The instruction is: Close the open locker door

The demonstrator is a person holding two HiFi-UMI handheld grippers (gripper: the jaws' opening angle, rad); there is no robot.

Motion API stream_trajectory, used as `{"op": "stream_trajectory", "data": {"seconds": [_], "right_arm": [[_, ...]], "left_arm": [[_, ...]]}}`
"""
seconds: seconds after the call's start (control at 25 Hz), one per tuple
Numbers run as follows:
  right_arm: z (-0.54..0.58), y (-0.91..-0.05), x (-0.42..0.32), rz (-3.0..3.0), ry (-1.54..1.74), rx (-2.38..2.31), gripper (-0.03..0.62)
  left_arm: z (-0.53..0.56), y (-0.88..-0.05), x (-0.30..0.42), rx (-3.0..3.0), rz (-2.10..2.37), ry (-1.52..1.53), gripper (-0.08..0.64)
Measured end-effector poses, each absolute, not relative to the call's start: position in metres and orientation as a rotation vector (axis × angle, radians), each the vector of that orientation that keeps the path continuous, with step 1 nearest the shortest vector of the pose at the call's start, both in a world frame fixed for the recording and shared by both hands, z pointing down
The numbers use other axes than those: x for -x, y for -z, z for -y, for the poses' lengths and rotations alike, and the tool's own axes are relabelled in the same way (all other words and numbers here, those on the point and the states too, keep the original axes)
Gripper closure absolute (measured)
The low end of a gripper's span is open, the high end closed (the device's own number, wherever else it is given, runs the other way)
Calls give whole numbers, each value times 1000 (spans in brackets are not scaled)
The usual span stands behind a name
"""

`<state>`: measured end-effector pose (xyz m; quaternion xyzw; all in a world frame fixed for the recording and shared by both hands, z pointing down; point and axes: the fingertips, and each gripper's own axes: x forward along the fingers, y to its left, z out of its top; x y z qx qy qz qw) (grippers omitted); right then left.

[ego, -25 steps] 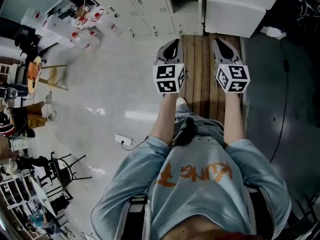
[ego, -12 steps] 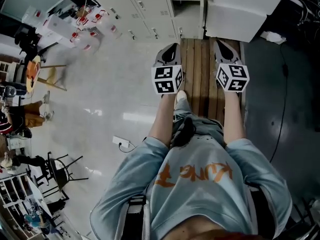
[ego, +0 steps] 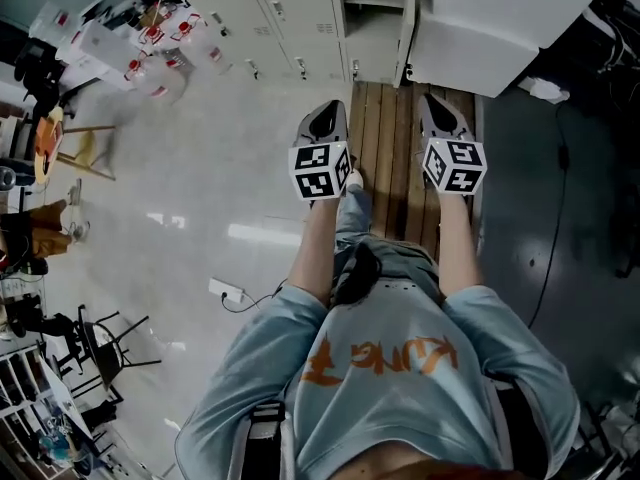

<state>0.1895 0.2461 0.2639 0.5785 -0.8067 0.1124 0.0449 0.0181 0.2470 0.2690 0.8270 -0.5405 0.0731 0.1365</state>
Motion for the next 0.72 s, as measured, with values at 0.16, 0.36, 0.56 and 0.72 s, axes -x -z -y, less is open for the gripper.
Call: {"op": "stream_trajectory", "data": {"seconds": [0.16,0.36,0.56,0.72], "right_arm": [[-216,-287,-184,2450,-386,-1741,561],[-174,-319,-178,2450,-453,-1702,561],[-138,-350,-161,2466,-466,-1600,561],[-107,-387,-160,2438,-503,-1568,561]], "left_arm": [[-216,-294,-20,-2364,1527,-251,538],[-181,-326,-21,-2324,1501,-270,538],[-154,-369,-21,-2273,1448,-324,538],[-126,-403,-35,-2277,1375,-370,538]]}}
